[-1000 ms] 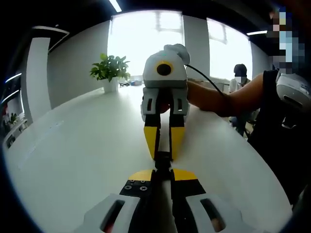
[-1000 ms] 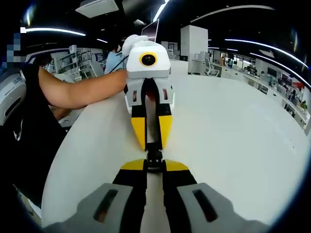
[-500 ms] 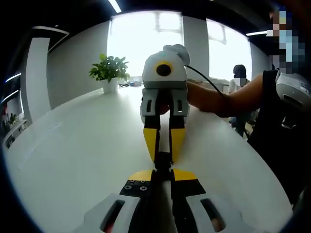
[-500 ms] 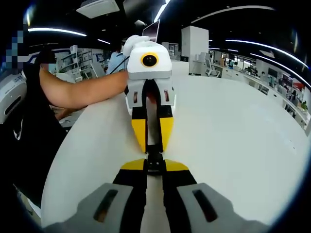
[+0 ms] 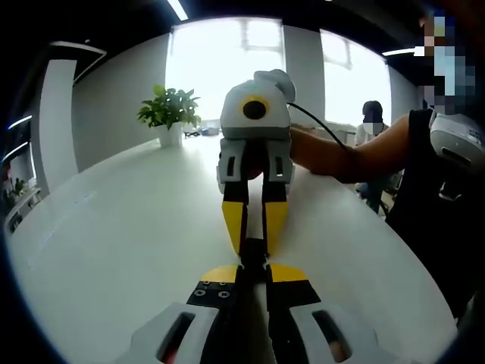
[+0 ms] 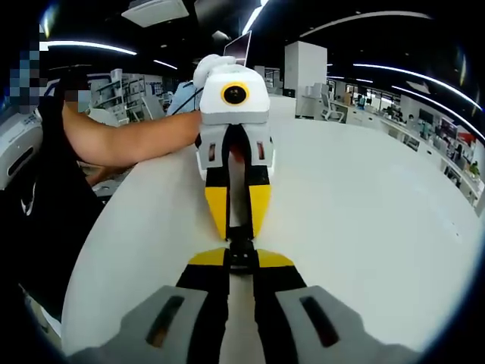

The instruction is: Snap the two parts of the plastic buckle together until the buckle closes and remains connected.

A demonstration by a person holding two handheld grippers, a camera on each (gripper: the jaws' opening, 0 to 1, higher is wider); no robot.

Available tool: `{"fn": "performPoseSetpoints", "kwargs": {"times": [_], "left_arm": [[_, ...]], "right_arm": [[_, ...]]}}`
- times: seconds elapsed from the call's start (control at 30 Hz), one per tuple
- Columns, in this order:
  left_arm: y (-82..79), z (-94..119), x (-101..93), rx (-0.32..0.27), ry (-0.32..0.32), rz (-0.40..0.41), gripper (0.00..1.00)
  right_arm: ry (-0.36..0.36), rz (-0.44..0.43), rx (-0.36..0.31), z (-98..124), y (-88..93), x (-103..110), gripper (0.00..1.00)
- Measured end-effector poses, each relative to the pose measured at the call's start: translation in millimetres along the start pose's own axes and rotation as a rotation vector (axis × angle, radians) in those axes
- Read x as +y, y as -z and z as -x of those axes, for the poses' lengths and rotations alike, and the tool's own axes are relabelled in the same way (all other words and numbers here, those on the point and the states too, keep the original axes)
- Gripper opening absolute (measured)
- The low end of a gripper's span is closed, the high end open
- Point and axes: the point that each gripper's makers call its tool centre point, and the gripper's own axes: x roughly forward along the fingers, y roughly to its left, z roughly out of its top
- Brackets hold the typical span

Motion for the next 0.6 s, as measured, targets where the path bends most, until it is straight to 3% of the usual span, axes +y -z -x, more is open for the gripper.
{"fn": "performPoseSetpoints", "kwargs": {"times": [0.6], "left_arm": [[-2.3,-3.6,-3.6,-0.013,0.029,-0.025,0.08]], "right_arm": [[-0.012,0.016,-0.004,0.7,0.2,1.4,0.09]]}}
